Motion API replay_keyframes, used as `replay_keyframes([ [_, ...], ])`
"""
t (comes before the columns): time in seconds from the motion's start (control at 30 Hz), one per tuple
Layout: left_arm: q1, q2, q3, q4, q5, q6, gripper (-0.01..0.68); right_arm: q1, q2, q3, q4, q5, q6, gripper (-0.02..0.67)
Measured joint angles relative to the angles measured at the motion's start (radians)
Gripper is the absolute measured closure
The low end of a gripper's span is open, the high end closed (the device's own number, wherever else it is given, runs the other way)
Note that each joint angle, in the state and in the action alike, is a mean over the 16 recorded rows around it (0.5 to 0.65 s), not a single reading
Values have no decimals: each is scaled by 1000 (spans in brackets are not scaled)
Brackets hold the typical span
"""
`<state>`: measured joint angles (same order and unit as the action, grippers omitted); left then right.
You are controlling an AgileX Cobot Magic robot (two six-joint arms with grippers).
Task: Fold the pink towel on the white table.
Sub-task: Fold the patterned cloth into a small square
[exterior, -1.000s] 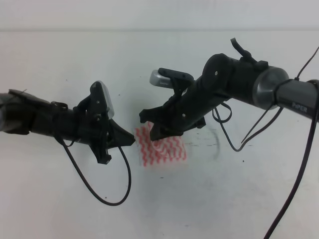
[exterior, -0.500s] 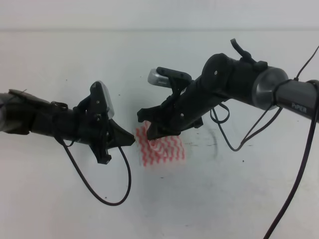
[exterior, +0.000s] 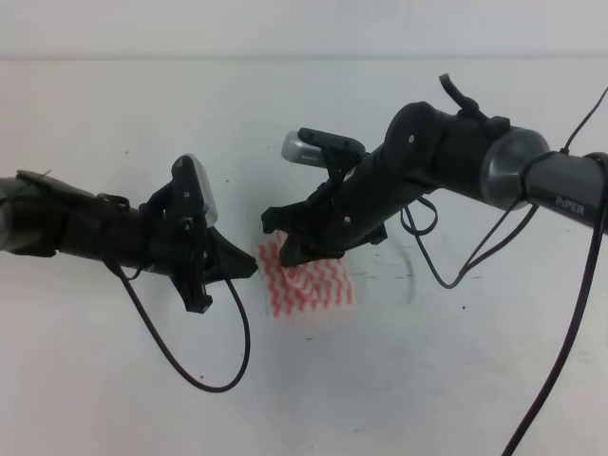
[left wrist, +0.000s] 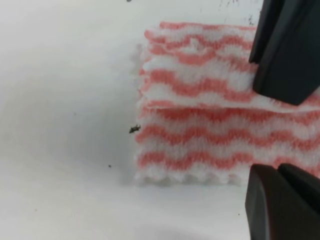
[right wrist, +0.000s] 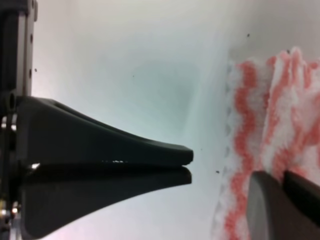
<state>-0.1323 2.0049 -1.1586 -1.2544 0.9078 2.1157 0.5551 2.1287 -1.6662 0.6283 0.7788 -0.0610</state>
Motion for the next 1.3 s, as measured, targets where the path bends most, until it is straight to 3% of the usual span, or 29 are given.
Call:
replay_keyframes([
  [1.13,0,0,0,-12,0,-1,678,0,1,0,19,6,-18,664],
  [1.3,0,0,0,-12,0,-1,678,0,1,0,26,13,-18,639],
])
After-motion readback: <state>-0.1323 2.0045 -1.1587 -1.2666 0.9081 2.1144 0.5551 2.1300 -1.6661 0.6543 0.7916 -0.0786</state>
